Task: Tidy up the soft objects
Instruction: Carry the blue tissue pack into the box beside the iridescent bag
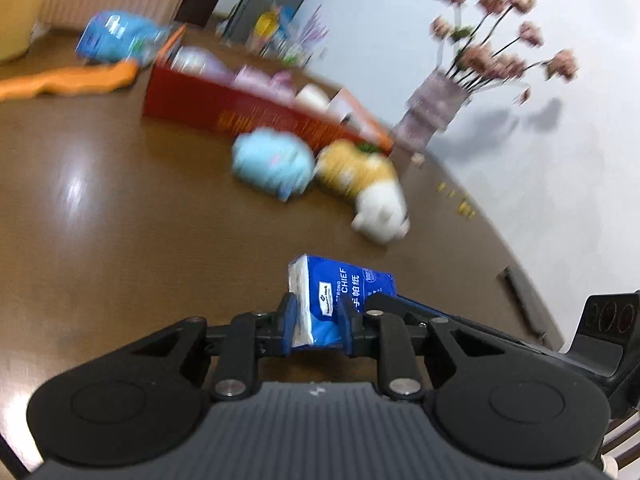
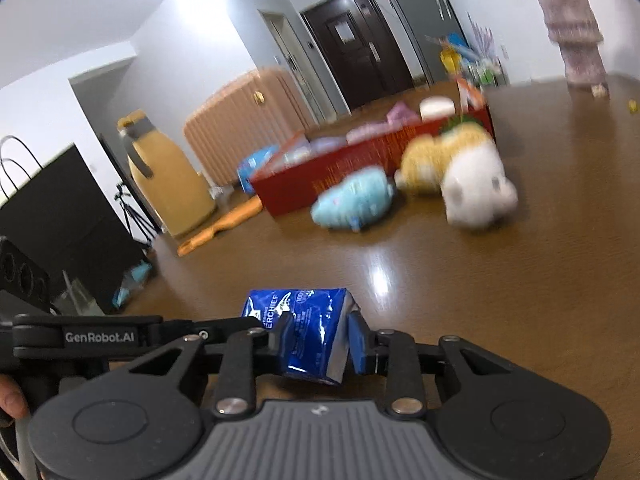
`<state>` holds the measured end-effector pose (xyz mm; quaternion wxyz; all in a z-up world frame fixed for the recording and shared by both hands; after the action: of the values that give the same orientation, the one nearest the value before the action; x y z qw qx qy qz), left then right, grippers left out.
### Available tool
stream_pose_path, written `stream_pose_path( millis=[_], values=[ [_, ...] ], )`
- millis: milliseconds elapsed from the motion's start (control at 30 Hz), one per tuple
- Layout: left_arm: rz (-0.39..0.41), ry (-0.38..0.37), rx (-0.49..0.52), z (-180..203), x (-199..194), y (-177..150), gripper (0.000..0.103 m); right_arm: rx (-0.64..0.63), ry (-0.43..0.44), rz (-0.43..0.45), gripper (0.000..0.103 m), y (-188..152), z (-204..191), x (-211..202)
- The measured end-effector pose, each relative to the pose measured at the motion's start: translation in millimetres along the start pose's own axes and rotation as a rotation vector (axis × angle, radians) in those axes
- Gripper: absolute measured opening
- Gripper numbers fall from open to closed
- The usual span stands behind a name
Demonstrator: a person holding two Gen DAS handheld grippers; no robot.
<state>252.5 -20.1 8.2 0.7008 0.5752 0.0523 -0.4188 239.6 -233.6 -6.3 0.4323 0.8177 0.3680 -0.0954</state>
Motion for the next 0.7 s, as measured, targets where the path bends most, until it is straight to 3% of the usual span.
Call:
stream_pose_path(
  millis=[167, 333, 533, 700],
  values=[
    [0.131, -0.05, 0.074, 6.5, 14.7, 75.9, 0.022, -0.14, -0.015, 0.125, 0.026, 74.2, -26.7, -7.7],
    [0.135, -0.031, 0.072, -24.7, 46.0, 154.1, 0.022, -0.172, -0.002, 0.126, 0.025, 165.4, -44.3, 37.5],
    [0.006, 0.105, 0.053, -88.1, 88.6, 195.9, 0.022, -0.057, 0.046, -0.061, 0.025, 222.4, -37.4, 149.5],
    [-0.152, 0.191, 0.087, -129.9, 131.1, 199.4, 0.022, 0.044, 0.024, -0.255, 0.025, 217.5, -18.8, 232.9]
  ],
)
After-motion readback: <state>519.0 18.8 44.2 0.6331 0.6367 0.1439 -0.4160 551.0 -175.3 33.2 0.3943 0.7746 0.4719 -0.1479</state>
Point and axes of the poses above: each gripper's, at about its wrist camera, not at the fingertips, and x roughly the way its jaws point, z to its right, y to its top, the point moved 2 cm from there along x, roughly the way its jaws point, and after that the axes turned 12 degrees about x, right-handed, at the moved point
